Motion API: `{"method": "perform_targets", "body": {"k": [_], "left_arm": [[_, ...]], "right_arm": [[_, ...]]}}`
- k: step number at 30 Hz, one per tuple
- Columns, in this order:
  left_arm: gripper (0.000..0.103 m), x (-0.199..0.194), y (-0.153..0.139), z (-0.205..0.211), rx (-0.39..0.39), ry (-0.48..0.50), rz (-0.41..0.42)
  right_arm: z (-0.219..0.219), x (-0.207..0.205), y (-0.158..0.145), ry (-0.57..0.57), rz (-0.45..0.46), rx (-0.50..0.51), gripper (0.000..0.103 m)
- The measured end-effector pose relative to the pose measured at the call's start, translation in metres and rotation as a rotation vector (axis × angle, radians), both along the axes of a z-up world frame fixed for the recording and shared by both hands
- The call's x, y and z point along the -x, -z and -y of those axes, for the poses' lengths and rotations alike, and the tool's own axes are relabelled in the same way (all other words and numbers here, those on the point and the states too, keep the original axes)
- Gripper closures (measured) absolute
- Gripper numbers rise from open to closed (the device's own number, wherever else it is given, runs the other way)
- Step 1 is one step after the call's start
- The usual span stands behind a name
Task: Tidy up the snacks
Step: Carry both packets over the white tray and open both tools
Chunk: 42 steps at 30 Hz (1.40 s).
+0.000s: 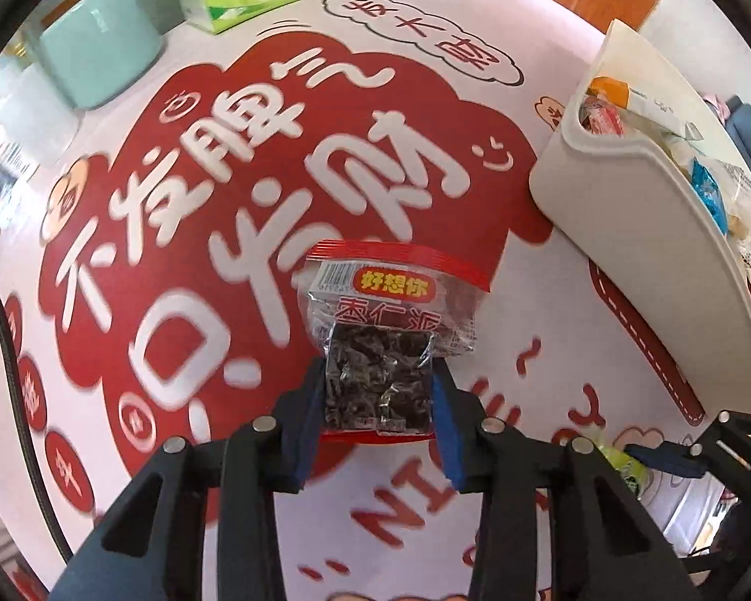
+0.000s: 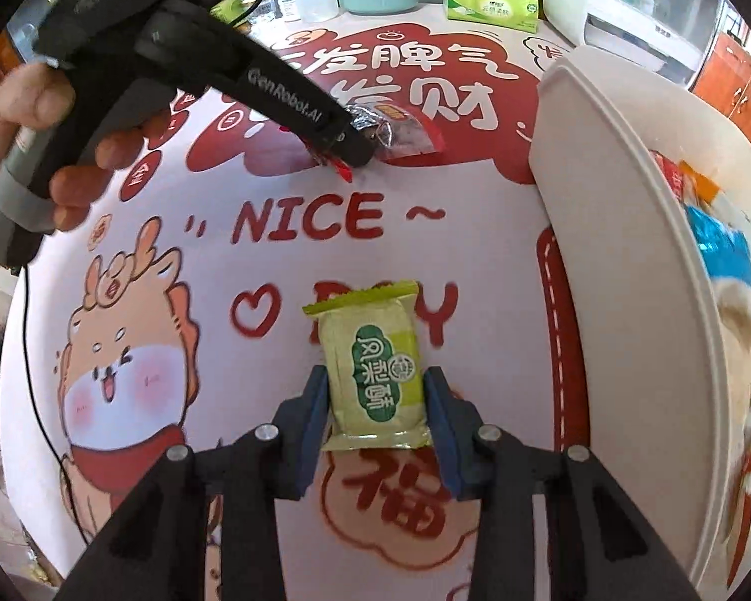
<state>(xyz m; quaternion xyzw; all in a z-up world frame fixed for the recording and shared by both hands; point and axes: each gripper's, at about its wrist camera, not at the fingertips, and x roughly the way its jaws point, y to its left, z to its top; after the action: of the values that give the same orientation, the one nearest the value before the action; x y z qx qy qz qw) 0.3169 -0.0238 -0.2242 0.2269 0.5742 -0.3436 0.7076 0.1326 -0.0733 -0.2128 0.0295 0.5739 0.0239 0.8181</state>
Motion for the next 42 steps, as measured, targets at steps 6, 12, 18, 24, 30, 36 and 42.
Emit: {"method": "perform_targets", "body": {"k": [6, 12, 18, 24, 30, 36, 42], "left_arm": [[0.066, 0.064, -0.050, -0.046, 0.060, -0.025, 0.072], [0.066, 0.119, -0.117, -0.079, 0.134, -0.074, 0.135], [0.066, 0.156, -0.184, -0.061, 0.261, -0.090, 0.215], [0.066, 0.193, -0.236, -0.020, 0.346, -0.081, 0.287], [0.065, 0.218, -0.254, 0.024, 0.362, -0.167, 0.308], [0.065, 0.232, -0.242, 0.083, 0.328, -0.309, 0.272], [0.065, 0.239, -0.220, 0.129, 0.304, -0.431, 0.247]], "right_arm": [[-0.003, 0.024, -0.031, 0.015, 0.047, -0.021, 0.065], [-0.001, 0.050, -0.075, 0.024, 0.139, -0.032, 0.065], [0.019, 0.069, -0.124, 0.063, 0.235, -0.036, 0.065], [0.063, 0.088, -0.187, 0.112, 0.355, -0.004, 0.065], [0.130, 0.093, -0.241, 0.159, 0.456, 0.035, 0.065], [0.199, 0.086, -0.266, 0.132, 0.493, 0.008, 0.065], [0.242, 0.072, -0.257, 0.058, 0.453, -0.023, 0.065]]}}
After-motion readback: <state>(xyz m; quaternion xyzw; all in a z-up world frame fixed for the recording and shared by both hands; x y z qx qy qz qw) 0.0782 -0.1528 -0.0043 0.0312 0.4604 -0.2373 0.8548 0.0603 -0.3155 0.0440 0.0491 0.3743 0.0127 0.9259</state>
